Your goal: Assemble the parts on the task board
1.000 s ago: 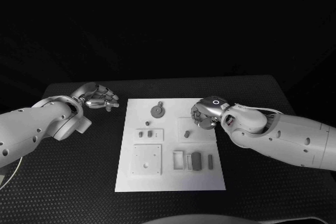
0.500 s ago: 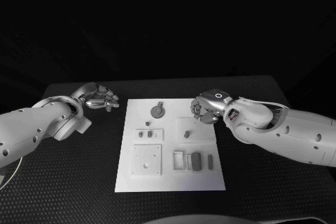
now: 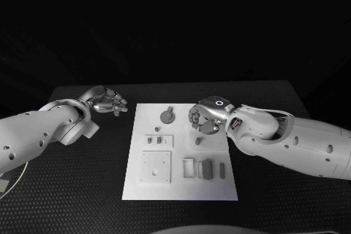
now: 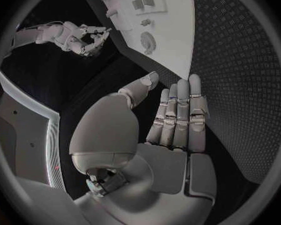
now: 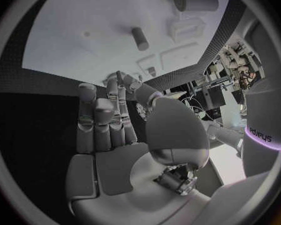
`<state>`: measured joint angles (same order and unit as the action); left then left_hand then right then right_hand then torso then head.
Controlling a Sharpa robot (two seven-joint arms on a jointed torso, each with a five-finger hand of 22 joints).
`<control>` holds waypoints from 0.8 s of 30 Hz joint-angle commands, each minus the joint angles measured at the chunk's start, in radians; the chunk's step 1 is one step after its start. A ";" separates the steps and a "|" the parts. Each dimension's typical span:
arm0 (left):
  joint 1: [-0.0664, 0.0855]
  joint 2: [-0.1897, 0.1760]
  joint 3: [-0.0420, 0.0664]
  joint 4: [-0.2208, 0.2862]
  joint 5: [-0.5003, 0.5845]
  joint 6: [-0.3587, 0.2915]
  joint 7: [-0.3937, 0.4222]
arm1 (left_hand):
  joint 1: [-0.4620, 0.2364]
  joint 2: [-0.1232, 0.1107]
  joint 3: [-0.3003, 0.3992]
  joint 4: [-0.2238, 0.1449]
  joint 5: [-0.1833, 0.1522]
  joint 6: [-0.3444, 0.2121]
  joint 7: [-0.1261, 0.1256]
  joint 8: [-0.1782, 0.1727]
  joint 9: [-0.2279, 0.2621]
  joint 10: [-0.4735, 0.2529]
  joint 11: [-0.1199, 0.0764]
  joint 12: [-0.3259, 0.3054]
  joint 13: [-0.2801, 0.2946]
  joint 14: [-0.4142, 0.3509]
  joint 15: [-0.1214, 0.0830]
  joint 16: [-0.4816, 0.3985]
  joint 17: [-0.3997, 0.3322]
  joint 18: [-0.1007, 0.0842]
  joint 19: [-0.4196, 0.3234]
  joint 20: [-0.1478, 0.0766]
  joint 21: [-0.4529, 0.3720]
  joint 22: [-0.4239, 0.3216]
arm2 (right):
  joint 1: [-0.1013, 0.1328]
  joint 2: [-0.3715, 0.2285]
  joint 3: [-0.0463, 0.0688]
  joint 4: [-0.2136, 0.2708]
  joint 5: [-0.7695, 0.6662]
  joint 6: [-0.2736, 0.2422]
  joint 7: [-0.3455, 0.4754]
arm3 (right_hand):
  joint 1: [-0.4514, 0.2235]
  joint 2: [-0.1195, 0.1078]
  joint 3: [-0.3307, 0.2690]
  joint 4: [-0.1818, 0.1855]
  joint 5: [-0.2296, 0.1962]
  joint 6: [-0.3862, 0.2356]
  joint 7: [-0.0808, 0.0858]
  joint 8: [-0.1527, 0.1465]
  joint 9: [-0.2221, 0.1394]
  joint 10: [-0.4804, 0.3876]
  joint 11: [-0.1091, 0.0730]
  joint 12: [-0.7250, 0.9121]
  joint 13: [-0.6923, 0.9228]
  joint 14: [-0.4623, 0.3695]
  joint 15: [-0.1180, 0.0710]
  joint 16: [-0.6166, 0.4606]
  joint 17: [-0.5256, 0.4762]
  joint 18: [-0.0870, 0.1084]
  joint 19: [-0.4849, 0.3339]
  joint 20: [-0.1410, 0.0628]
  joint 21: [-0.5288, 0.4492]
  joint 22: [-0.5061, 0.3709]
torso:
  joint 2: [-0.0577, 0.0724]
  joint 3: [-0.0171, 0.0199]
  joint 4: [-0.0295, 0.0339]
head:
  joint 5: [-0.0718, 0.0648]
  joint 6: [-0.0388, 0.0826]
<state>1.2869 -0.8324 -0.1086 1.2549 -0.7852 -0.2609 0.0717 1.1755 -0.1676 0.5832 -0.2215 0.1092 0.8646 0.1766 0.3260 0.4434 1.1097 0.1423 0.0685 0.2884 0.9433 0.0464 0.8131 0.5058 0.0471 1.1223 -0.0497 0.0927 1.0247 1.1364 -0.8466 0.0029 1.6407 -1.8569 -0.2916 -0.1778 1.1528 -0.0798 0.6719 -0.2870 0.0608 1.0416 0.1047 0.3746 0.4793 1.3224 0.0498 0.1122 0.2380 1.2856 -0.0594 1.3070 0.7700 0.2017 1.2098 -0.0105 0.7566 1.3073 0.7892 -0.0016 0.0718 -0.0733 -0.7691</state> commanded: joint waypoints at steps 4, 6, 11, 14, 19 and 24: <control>0.001 0.008 0.000 0.000 -0.001 0.006 0.016 | 0.001 -0.002 -0.004 0.001 -0.005 -0.008 0.002 0.005 -0.002 -0.009 0.002 -0.002 -0.001 0.007 0.000 -0.004 0.002 0.014 0.007 -0.003 -0.006 -0.001 | -0.009 0.059 -0.001 0.022 0.004 0.003 0.030 | 0.007 0.004 0.003 -0.001 0.007 0.008 -0.001 0.003 0.002 0.007 -0.003 -0.002 -0.001 -0.002 -0.005 0.006 0.001 0.060 0.000 -0.005 0.003 0.021 | -0.001 -0.0008 0.0004 | 0.018 0.000; 0.001 0.008 0.000 -0.001 -0.001 0.006 0.017 | 0.001 -0.001 -0.004 0.001 -0.005 -0.008 0.002 0.005 -0.002 -0.009 0.002 -0.002 -0.002 0.007 0.000 -0.004 0.002 0.014 0.007 -0.003 -0.007 -0.001 | -0.018 0.083 -0.003 0.018 0.002 0.003 0.035 | 0.008 0.005 0.004 -0.001 0.007 0.008 -0.001 0.003 0.002 0.007 -0.003 -0.002 -0.002 -0.002 -0.005 0.005 0.001 0.060 0.000 -0.005 0.003 0.021 | 0.000 -0.0013 0.0008 | 0.019 0.001; 0.001 0.010 0.000 -0.003 -0.001 0.003 0.019 | 0.001 -0.001 -0.005 0.001 -0.005 -0.008 0.002 0.005 -0.002 -0.009 0.002 -0.002 -0.002 0.007 0.000 -0.004 0.003 0.014 0.007 -0.003 -0.007 -0.001 | -0.039 0.132 -0.006 0.008 0.000 0.004 0.046 | 0.008 0.006 0.004 -0.002 0.007 0.008 -0.001 0.002 0.002 0.007 -0.003 -0.003 -0.002 -0.002 -0.005 0.005 0.001 0.060 0.000 -0.005 0.003 0.021 | 0.000 -0.0008 0.0019 | 0.038 0.002; 0.001 0.010 0.000 -0.002 -0.001 0.003 0.020 | 0.001 -0.001 -0.005 0.001 -0.005 -0.008 0.002 0.005 -0.002 -0.009 0.002 -0.001 -0.002 0.007 0.000 -0.004 0.003 0.014 0.007 -0.003 -0.007 -0.001 | -0.049 0.158 -0.014 -0.002 0.000 0.007 0.052 | 0.009 0.007 0.005 -0.002 0.007 0.007 -0.001 0.002 0.002 0.007 -0.003 -0.003 -0.002 -0.002 -0.005 0.005 0.001 0.060 0.000 -0.006 0.003 0.021 | 0.000 -0.0006 0.0027 | 0.043 0.000; 0.001 0.010 0.000 -0.002 -0.001 0.002 0.020 | 0.002 -0.001 -0.005 0.001 -0.005 -0.008 0.002 0.005 -0.002 -0.009 0.002 -0.001 -0.002 0.008 0.000 -0.005 0.003 0.014 0.007 -0.003 -0.007 -0.001 | -0.056 0.180 -0.033 -0.008 0.000 0.011 0.058 | 0.009 0.008 0.005 -0.002 0.007 0.007 0.000 0.002 0.002 0.006 -0.003 -0.004 -0.003 -0.003 -0.005 0.005 0.001 0.060 -0.001 -0.006 0.003 0.021 | 0.001 -0.0006 0.0002 | 0.052 -0.005; 0.001 0.010 0.000 -0.001 -0.001 0.002 0.020 | 0.002 -0.001 -0.005 0.000 -0.005 -0.008 0.002 0.005 -0.002 -0.009 0.002 -0.001 -0.002 0.008 0.000 -0.005 0.004 0.014 0.008 -0.003 -0.007 -0.002 | -0.067 0.192 -0.041 -0.016 -0.003 0.015 0.061 | 0.009 0.009 0.005 -0.003 0.007 0.006 0.000 0.001 0.002 0.006 -0.003 -0.004 -0.003 -0.003 -0.005 0.005 0.002 0.060 -0.001 -0.006 0.003 0.021 | 0.001 -0.0005 0.0004 | 0.064 -0.009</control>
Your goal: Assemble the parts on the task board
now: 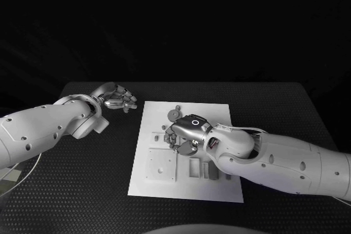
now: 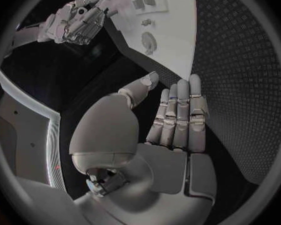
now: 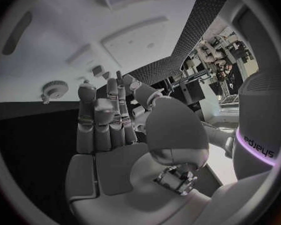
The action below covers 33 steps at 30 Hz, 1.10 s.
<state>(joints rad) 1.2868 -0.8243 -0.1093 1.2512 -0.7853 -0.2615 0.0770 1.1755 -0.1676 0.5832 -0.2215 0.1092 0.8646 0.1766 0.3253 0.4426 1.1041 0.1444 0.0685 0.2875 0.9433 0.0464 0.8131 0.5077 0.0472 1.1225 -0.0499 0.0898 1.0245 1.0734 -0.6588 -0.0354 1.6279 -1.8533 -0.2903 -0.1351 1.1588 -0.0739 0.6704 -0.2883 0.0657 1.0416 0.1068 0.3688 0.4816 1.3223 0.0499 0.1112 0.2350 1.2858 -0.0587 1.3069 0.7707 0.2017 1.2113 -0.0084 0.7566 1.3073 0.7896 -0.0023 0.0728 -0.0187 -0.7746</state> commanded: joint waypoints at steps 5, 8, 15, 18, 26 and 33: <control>0.001 0.001 0.000 0.004 -0.001 0.002 0.014 | 0.002 -0.001 -0.006 0.000 -0.005 -0.008 0.002 0.006 -0.001 -0.004 0.000 -0.001 -0.002 0.008 0.000 -0.005 0.002 0.014 0.008 -0.002 -0.005 -0.001 | -0.021 0.013 -0.011 -0.013 -0.010 0.014 0.021 | 0.004 0.004 0.006 -0.002 0.002 0.005 -0.002 0.007 0.000 0.006 -0.003 -0.003 0.000 -0.003 -0.006 0.005 0.001 0.060 -0.002 -0.009 0.003 0.021 | 0.001 0.0008 -0.0015 | 0.019 -0.007; 0.001 0.001 0.000 0.005 -0.001 0.002 0.014 | 0.002 -0.001 -0.006 0.000 -0.005 -0.008 0.002 0.006 -0.001 -0.004 0.000 -0.001 -0.002 0.008 0.000 -0.006 0.003 0.014 0.008 -0.002 -0.005 -0.002 | -0.032 0.021 -0.014 -0.021 -0.025 0.009 0.024 | 0.004 0.004 0.006 -0.002 0.002 0.005 -0.002 0.006 0.000 0.006 -0.003 -0.004 0.000 -0.003 -0.006 0.004 0.001 0.060 -0.003 -0.009 0.003 0.021 | 0.001 0.0008 -0.0020 | 0.024 -0.013; 0.001 -0.002 0.000 0.006 -0.001 0.002 0.012 | 0.002 -0.001 -0.006 0.000 -0.005 -0.009 0.002 0.006 -0.001 -0.004 0.000 -0.001 -0.002 0.008 0.000 -0.006 0.003 0.014 0.008 -0.002 -0.005 -0.002 | -0.041 0.029 -0.016 -0.030 -0.026 0.016 0.027 | 0.004 0.004 0.006 -0.002 0.002 0.005 -0.002 0.006 0.001 0.006 -0.003 -0.004 0.000 -0.003 -0.006 0.005 0.001 0.060 -0.003 -0.009 0.003 0.021 | 0.000 0.0003 0.0004 | 0.027 -0.019; 0.001 -0.003 0.000 0.006 -0.001 0.002 0.013 | 0.002 -0.001 -0.007 0.000 -0.005 -0.009 0.002 0.006 -0.001 -0.004 0.000 -0.001 -0.003 0.008 0.000 -0.007 0.004 0.014 0.008 -0.002 -0.005 -0.002 | -0.041 0.027 -0.019 -0.030 -0.025 0.021 0.028 | 0.004 0.004 0.006 -0.002 0.002 0.005 -0.002 0.006 0.001 0.006 -0.003 -0.004 0.000 -0.003 -0.006 0.005 0.001 0.060 -0.003 -0.009 0.003 0.021 | 0.000 -0.0004 -0.0001 | 0.029 -0.022; 0.001 -0.002 0.000 0.006 -0.001 0.004 0.013 | 0.002 -0.001 -0.007 0.001 -0.005 -0.009 0.002 0.007 -0.001 -0.004 0.000 -0.001 -0.003 0.009 0.000 -0.007 0.005 0.014 0.008 -0.002 -0.006 -0.002 | -0.042 0.029 -0.026 -0.034 -0.014 0.033 0.032 | 0.004 0.004 0.005 -0.002 0.002 0.005 -0.002 0.006 0.002 0.006 -0.003 -0.004 -0.001 -0.004 -0.006 0.004 0.002 0.060 -0.003 -0.009 0.003 0.021 | 0.000 -0.0003 -0.0009 | 0.035 -0.028; 0.001 -0.003 0.000 0.007 -0.001 0.004 0.013 | 0.002 0.000 -0.007 0.001 -0.005 -0.009 0.002 0.007 -0.001 -0.004 0.000 -0.001 -0.003 0.009 0.000 -0.008 0.005 0.014 0.009 -0.002 -0.006 -0.002 | -0.049 0.032 -0.030 -0.044 -0.013 0.038 0.034 | 0.004 0.005 0.005 -0.002 0.002 0.005 -0.002 0.006 0.002 0.006 -0.003 -0.005 -0.001 -0.004 -0.006 0.004 0.002 0.060 -0.003 -0.010 0.003 0.021 | 0.000 -0.0001 -0.0006 | 0.038 -0.034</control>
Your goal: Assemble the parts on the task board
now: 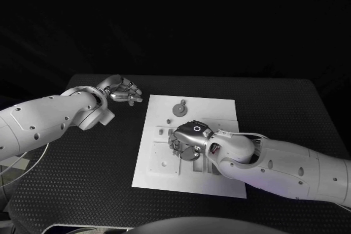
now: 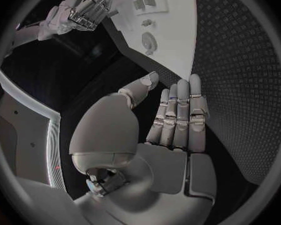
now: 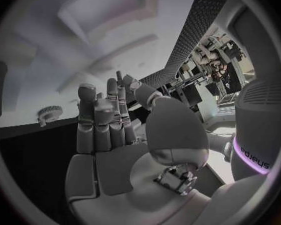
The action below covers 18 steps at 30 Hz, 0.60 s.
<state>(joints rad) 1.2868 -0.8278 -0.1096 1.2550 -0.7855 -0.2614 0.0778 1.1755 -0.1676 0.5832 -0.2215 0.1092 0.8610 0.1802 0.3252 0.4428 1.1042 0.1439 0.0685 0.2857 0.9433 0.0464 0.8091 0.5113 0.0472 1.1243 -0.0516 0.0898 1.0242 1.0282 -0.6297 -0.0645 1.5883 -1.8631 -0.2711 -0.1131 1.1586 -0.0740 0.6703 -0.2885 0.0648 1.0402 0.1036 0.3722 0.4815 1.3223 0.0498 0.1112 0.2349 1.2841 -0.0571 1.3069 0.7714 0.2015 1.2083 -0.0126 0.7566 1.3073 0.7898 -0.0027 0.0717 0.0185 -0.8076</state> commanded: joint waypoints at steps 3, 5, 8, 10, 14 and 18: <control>0.001 0.000 0.000 0.003 -0.001 0.003 0.012 | 0.002 0.000 -0.007 0.001 -0.005 -0.005 -0.001 0.007 -0.002 -0.004 0.000 -0.001 -0.002 0.009 0.000 -0.004 0.002 0.014 0.007 -0.001 -0.006 -0.001 | -0.005 0.006 -0.002 -0.008 -0.006 0.018 0.012 | 0.004 0.005 0.005 -0.002 0.002 0.006 0.001 0.002 0.002 0.006 -0.003 -0.005 -0.001 -0.002 -0.007 0.004 0.001 0.060 0.000 -0.005 0.003 0.021 | 0.000 0.0005 0.0004 | 0.002 -0.002; 0.001 0.000 0.000 0.003 -0.002 0.003 0.012 | 0.002 0.000 -0.007 0.001 -0.005 -0.005 -0.001 0.007 -0.002 -0.004 0.000 -0.001 -0.002 0.009 0.000 -0.004 0.002 0.014 0.007 -0.001 -0.006 -0.001 | -0.006 0.009 -0.003 -0.012 -0.009 0.017 0.012 | 0.004 0.005 0.005 -0.002 0.002 0.006 0.001 0.002 0.002 0.006 -0.003 -0.005 -0.001 -0.002 -0.007 0.004 0.001 0.060 0.000 -0.005 0.003 0.021 | 0.000 0.0007 0.0003 | 0.003 -0.002; 0.001 0.001 0.000 0.003 -0.002 0.004 0.013 | 0.002 0.000 -0.007 0.001 -0.005 -0.005 -0.001 0.007 -0.002 -0.004 0.000 -0.001 -0.002 0.009 0.000 -0.004 0.002 0.014 0.007 -0.001 -0.006 -0.001 | -0.007 0.013 -0.004 -0.018 -0.009 0.017 0.012 | 0.004 0.005 0.005 -0.002 0.003 0.006 0.001 0.002 0.002 0.006 -0.003 -0.005 -0.001 -0.002 -0.007 0.004 0.001 0.060 0.000 -0.006 0.003 0.021 | 0.000 0.0002 0.0003 | 0.002 -0.001; 0.001 0.001 0.000 0.003 -0.002 0.004 0.013 | 0.002 0.000 -0.007 0.001 -0.005 -0.005 -0.001 0.007 -0.002 -0.004 0.000 -0.001 -0.002 0.009 0.000 -0.004 0.002 0.014 0.007 -0.001 -0.006 -0.002 | -0.008 0.015 -0.005 -0.021 -0.009 0.015 0.012 | 0.004 0.005 0.005 -0.002 0.003 0.006 0.001 0.002 0.002 0.006 -0.003 -0.005 -0.001 -0.002 -0.007 0.004 0.001 0.060 0.000 -0.006 0.003 0.021 | 0.000 0.0000 0.0006 | 0.002 -0.002; 0.001 0.001 0.000 0.002 -0.002 0.005 0.012 | 0.002 0.000 -0.008 0.001 -0.005 -0.005 -0.001 0.007 -0.002 -0.004 0.000 -0.001 -0.002 0.009 0.000 -0.004 0.003 0.014 0.007 -0.001 -0.007 -0.002 | -0.010 0.018 -0.007 -0.022 -0.009 0.016 0.013 | 0.004 0.006 0.005 -0.002 0.003 0.006 0.002 0.002 0.002 0.006 -0.003 -0.005 -0.001 -0.002 -0.008 0.004 0.001 0.060 -0.001 -0.006 0.003 0.021 | 0.000 0.0003 0.0007 | 0.003 -0.002; 0.001 0.002 0.000 0.002 -0.002 0.005 0.012 | 0.002 0.000 -0.008 0.001 -0.005 -0.005 -0.001 0.007 -0.002 -0.004 0.000 -0.001 -0.002 0.009 0.000 -0.005 0.003 0.014 0.007 -0.001 -0.007 -0.002 | -0.011 0.021 -0.008 -0.023 -0.009 0.017 0.014 | 0.004 0.006 0.005 -0.002 0.003 0.006 0.002 0.002 0.003 0.006 -0.003 -0.005 -0.001 -0.002 -0.008 0.004 0.001 0.060 -0.001 -0.006 0.003 0.021 | 0.000 0.0001 0.0004 | 0.003 -0.002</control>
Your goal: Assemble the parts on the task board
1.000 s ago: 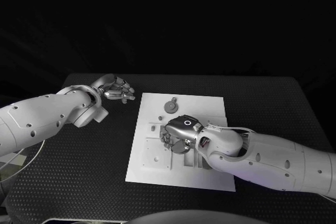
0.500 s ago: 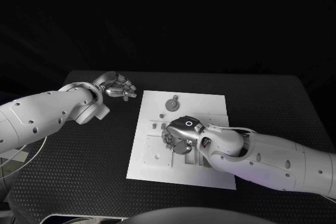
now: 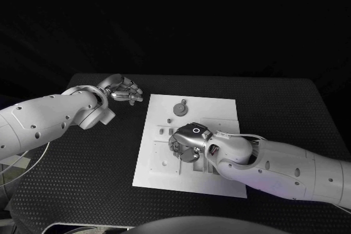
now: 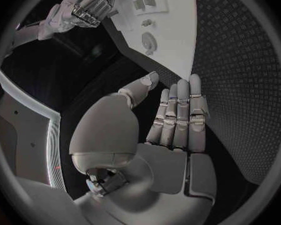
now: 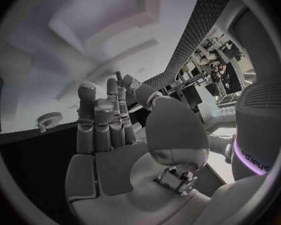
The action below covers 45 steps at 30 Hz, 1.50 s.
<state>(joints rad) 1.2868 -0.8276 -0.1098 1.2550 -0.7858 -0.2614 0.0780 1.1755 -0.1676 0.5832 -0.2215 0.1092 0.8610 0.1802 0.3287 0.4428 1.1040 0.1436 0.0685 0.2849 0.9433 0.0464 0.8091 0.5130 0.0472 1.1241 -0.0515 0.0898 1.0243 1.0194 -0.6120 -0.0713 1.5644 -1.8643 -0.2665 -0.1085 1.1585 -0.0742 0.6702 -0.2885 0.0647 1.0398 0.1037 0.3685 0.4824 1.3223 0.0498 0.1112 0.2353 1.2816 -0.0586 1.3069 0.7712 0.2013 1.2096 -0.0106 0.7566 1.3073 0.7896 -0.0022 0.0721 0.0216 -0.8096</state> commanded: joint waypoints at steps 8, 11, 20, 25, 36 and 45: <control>0.001 0.000 0.000 0.003 -0.001 0.006 0.009 | 0.002 0.000 -0.008 0.001 -0.005 -0.005 -0.001 0.004 -0.002 -0.004 0.001 -0.001 -0.002 0.009 0.000 -0.006 0.002 0.014 0.007 -0.001 -0.007 -0.002 | -0.003 0.000 -0.005 -0.001 -0.007 0.029 0.009 | 0.004 0.007 0.004 -0.002 0.003 0.006 0.002 0.005 0.002 0.006 -0.003 -0.006 -0.002 0.000 -0.006 0.004 0.002 0.060 -0.002 -0.008 0.003 0.021 | 0.000 -0.0002 -0.0003 | 0.000 -0.001; 0.001 0.000 0.000 0.003 -0.001 0.006 0.009 | 0.002 0.000 -0.008 0.001 -0.005 -0.005 -0.001 0.004 -0.002 -0.004 0.001 -0.001 -0.002 0.009 0.000 -0.006 0.003 0.014 0.007 -0.001 -0.007 -0.002 | -0.003 -0.001 -0.005 -0.002 -0.008 0.022 0.005 | 0.004 0.007 0.004 -0.002 0.003 0.005 0.002 0.005 0.002 0.006 -0.003 -0.006 -0.002 0.000 -0.006 0.004 0.002 0.060 -0.003 -0.008 0.003 0.021 | 0.000 0.0000 -0.0006 | 0.000 -0.002; 0.001 0.001 0.000 0.004 -0.001 0.006 0.009 | 0.002 0.000 -0.009 0.001 -0.005 -0.005 -0.001 0.004 -0.002 -0.004 0.001 -0.001 -0.003 0.009 0.000 -0.007 0.004 0.014 0.008 -0.001 -0.008 -0.002 | -0.003 0.011 -0.008 -0.015 -0.016 0.039 -0.002 | 0.002 0.007 0.003 -0.002 0.003 0.004 0.002 0.004 0.003 0.005 -0.002 -0.007 -0.003 -0.001 -0.005 0.003 0.002 0.060 -0.004 -0.008 0.002 0.020 | 0.000 0.0004 -0.0005 | 0.000 -0.001; 0.001 0.002 0.000 0.004 -0.001 0.007 0.008 | 0.002 0.000 -0.009 0.001 -0.005 -0.005 -0.001 0.004 -0.002 -0.004 0.001 -0.001 -0.003 0.009 0.000 -0.007 0.004 0.014 0.008 -0.001 -0.008 -0.002 | -0.003 0.020 -0.022 -0.033 -0.018 0.034 -0.001 | 0.002 0.007 0.003 -0.002 0.003 0.003 0.003 0.004 0.003 0.004 -0.002 -0.008 -0.003 -0.002 -0.005 0.002 0.002 0.060 -0.005 -0.008 0.002 0.020 | 0.000 0.0001 -0.0003 | 0.000 -0.001; 0.001 0.000 0.000 0.005 -0.001 0.007 0.007 | 0.003 0.000 -0.009 0.001 -0.005 -0.005 -0.001 0.005 -0.002 -0.004 0.001 -0.001 -0.003 0.009 0.000 -0.008 0.005 0.014 0.008 -0.001 -0.009 -0.002 | -0.003 0.021 -0.031 -0.039 -0.013 0.040 0.001 | -0.001 0.007 0.002 -0.001 0.003 0.001 0.004 0.003 0.004 0.003 -0.001 -0.009 -0.004 -0.002 -0.004 0.001 0.001 0.060 -0.006 -0.007 0.001 0.020 | 0.000 -0.0001 -0.0008 | -0.001 -0.002; 0.001 -0.001 0.000 0.005 -0.001 0.010 0.004 | 0.003 0.000 -0.009 0.001 -0.005 -0.005 -0.001 0.005 -0.002 -0.004 0.001 -0.001 -0.004 0.010 0.000 -0.008 0.006 0.014 0.008 -0.001 -0.009 -0.002 | -0.003 0.015 -0.032 -0.037 0.022 -0.009 0.012 | -0.005 -0.050 -0.004 -0.001 0.003 -0.065 0.029 -0.037 -0.007 -0.063 0.028 -0.045 -0.023 -0.009 0.024 -0.003 0.002 0.060 -0.017 -0.004 -0.005 0.019 | 0.000 0.0002 -0.0004 | -0.002 -0.002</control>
<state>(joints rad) 1.2868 -0.8290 -0.1100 1.2572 -0.7861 -0.2608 0.0766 1.1755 -0.1676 0.5806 -0.2189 0.1092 0.8610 0.1801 0.3283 0.4421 1.1030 0.1422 0.0685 0.2825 0.9433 0.0464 0.8053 0.5174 0.0472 1.1261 -0.0534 0.0860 1.0238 1.0239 -0.5940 -0.0968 1.5339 -1.8559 -0.2867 -0.0942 1.1617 -0.1095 0.6691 -0.2897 0.0660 0.9833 0.1282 0.3365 0.4804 1.2697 0.0705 0.0684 0.2125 1.2720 -0.0395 1.3069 0.7720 0.2012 1.1965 -0.0156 0.7566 1.3073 0.7897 -0.0022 0.0714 0.0204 -0.8116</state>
